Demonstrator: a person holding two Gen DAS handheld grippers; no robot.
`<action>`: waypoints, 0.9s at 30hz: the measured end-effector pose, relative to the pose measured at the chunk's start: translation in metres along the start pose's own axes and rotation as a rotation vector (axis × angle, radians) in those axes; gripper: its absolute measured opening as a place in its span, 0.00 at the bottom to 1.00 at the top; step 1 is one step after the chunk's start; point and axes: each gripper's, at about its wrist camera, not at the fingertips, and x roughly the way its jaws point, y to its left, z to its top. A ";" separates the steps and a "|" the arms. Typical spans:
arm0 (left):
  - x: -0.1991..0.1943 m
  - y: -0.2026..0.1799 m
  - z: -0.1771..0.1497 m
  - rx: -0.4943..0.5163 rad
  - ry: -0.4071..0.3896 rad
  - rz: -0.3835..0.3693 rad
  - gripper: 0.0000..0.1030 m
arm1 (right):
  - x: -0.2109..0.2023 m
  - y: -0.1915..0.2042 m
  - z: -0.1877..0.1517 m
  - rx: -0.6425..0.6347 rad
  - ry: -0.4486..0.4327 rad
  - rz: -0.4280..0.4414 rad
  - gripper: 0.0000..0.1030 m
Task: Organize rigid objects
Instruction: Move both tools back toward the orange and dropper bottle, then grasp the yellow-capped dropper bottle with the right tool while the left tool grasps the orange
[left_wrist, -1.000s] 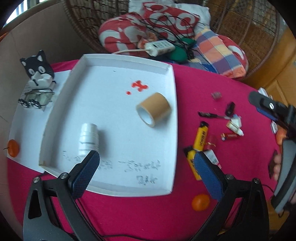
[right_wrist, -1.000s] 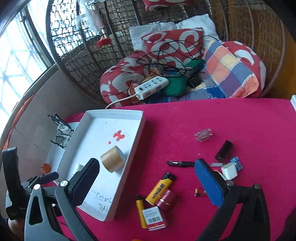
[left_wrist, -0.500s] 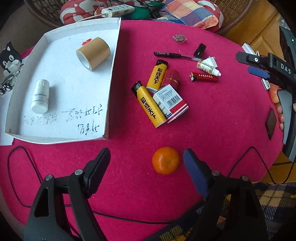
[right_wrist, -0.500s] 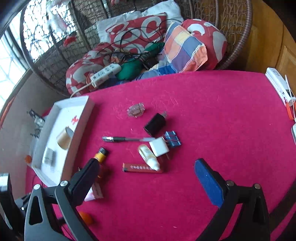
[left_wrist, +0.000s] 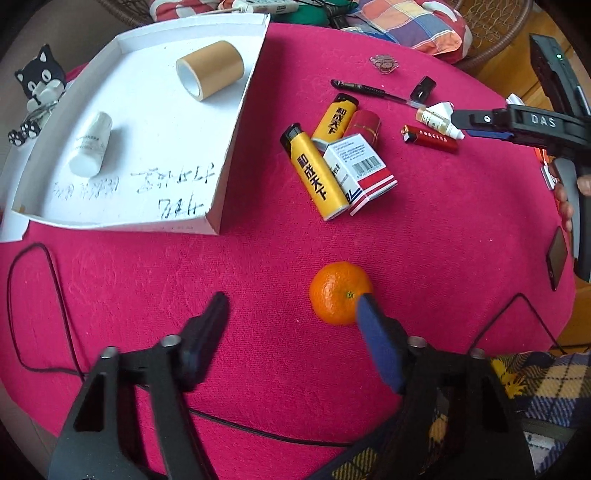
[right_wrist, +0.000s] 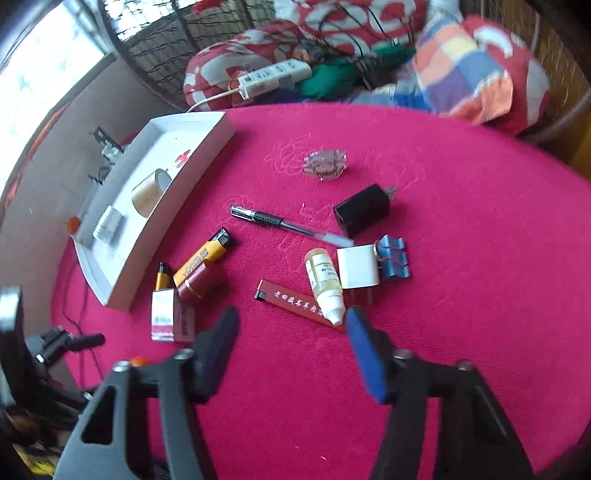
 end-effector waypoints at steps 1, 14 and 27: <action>0.000 0.001 -0.002 -0.006 0.002 -0.002 0.59 | 0.004 -0.001 0.001 0.002 0.010 0.000 0.53; 0.001 -0.009 0.002 0.003 -0.016 0.003 0.59 | 0.041 0.010 0.025 -0.071 0.083 -0.053 0.37; 0.012 -0.024 0.005 0.029 0.000 -0.007 0.59 | 0.025 0.020 0.023 -0.122 0.042 -0.053 0.18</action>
